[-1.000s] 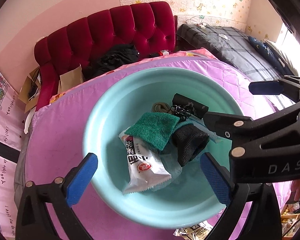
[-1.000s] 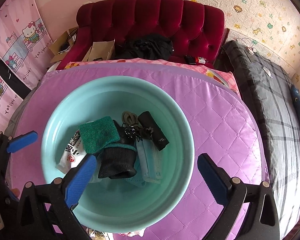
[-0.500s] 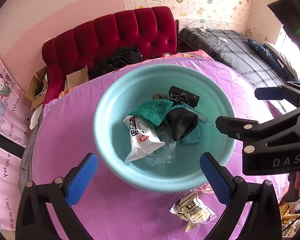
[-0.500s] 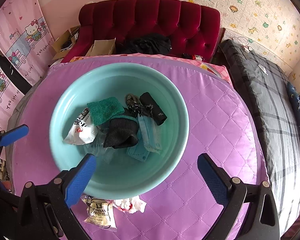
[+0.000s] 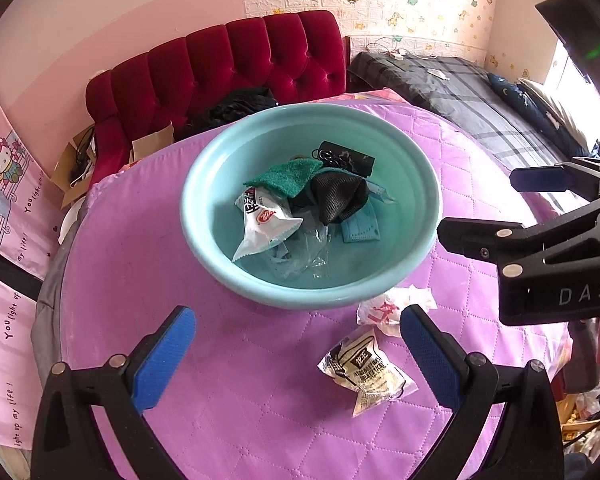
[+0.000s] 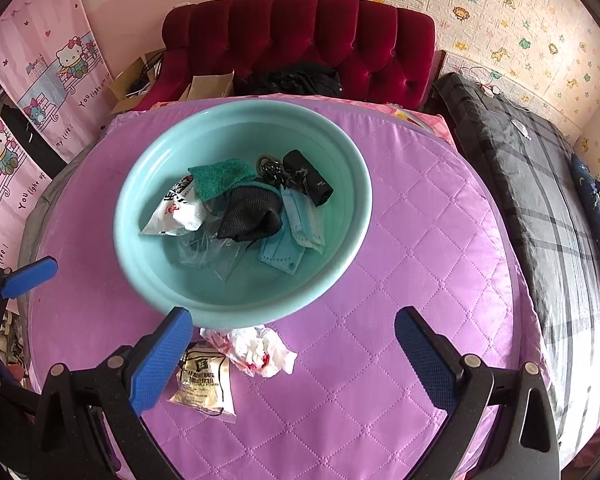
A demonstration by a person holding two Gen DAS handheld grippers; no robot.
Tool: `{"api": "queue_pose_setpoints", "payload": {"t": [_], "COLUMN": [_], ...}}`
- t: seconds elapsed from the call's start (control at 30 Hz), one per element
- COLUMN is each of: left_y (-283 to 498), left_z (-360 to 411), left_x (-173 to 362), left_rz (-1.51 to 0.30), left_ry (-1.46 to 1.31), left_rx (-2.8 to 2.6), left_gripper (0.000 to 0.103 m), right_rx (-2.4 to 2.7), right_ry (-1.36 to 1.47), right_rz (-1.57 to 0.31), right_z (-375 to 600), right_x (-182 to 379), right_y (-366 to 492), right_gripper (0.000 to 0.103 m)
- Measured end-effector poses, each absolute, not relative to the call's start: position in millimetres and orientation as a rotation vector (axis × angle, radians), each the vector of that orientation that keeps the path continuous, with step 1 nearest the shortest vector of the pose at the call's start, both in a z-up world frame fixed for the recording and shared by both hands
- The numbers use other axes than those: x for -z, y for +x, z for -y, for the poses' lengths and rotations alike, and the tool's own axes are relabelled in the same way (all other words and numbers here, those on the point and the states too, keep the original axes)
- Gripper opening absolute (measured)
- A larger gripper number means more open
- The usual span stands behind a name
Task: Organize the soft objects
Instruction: 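Withdraw both tools from the basin toward the white bag and snack packet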
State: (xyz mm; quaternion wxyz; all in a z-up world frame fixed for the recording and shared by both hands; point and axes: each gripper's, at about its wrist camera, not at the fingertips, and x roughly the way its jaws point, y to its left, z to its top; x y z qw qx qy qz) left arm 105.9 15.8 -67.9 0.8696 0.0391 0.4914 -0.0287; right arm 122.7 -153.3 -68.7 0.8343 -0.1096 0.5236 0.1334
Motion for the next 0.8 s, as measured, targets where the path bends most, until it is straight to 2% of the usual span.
{"api": "queue_pose_setpoints", "payload": {"t": [0.8], "left_y": [28.4], "left_z": [0.4], "left_x": [90.4], "left_rz": [-1.026], "left_ry": [0.006], "left_rx": [0.047], "left_gripper": [0.103], "right_rx": [-0.351], "right_ry": [-0.225], "right_rz": [-1.045], "right_z": [178.9], "right_x": [94.0], "right_y": [43.8], "right_gripper": [0.103]}}
